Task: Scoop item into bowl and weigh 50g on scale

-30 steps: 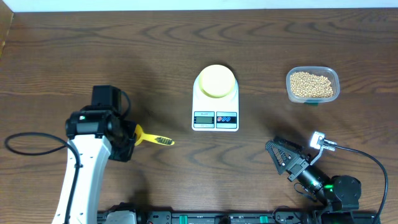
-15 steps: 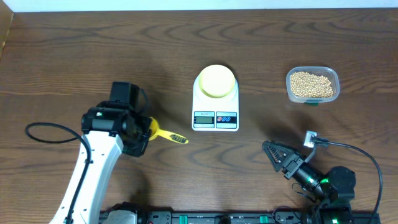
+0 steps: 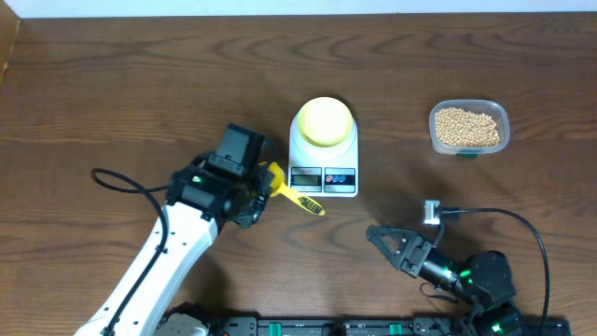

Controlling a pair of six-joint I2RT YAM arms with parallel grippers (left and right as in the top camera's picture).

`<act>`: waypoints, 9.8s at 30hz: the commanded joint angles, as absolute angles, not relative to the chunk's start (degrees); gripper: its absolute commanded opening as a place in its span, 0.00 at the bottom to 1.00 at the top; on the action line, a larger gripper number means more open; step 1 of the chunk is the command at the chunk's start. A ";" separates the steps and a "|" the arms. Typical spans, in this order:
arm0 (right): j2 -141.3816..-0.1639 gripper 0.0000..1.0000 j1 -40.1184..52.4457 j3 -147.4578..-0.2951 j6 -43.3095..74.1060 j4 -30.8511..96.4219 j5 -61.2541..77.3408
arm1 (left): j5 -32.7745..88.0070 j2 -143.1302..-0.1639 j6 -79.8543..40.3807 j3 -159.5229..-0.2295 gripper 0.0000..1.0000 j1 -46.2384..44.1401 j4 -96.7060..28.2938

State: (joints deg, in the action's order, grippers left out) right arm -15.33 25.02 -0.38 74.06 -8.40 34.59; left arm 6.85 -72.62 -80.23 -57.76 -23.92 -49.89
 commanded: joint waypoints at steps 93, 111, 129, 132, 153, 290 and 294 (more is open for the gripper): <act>-60.27 0.01 47.24 -14.48 67.09 -29.15 8.95 | 6.09 -80.88 -80.36 -57.63 0.38 -37.95 -46.22; -40.21 0.01 30.65 -18.39 54.65 3.31 17.58 | 6.63 -65.73 -48.05 -57.76 0.92 -27.18 -47.97; -23.90 0.01 7.49 -27.53 36.34 20.86 25.67 | 6.44 -66.76 -36.36 -57.76 0.29 -27.18 -47.75; -23.88 0.01 7.49 -27.53 35.44 23.83 25.65 | 6.44 -66.83 -35.55 -57.74 0.07 -27.18 -47.66; -23.90 0.01 7.49 -29.95 35.11 30.00 13.82 | 1.87 -90.26 -22.94 -57.65 0.07 -39.11 -26.57; -24.51 0.01 7.53 -29.91 47.48 35.97 4.10 | -56.10 -68.38 -20.99 -58.52 0.98 -35.90 -43.07; -28.01 0.01 7.53 -29.91 56.23 35.38 2.48 | -39.92 -68.69 -6.66 -58.52 0.98 -29.95 -41.01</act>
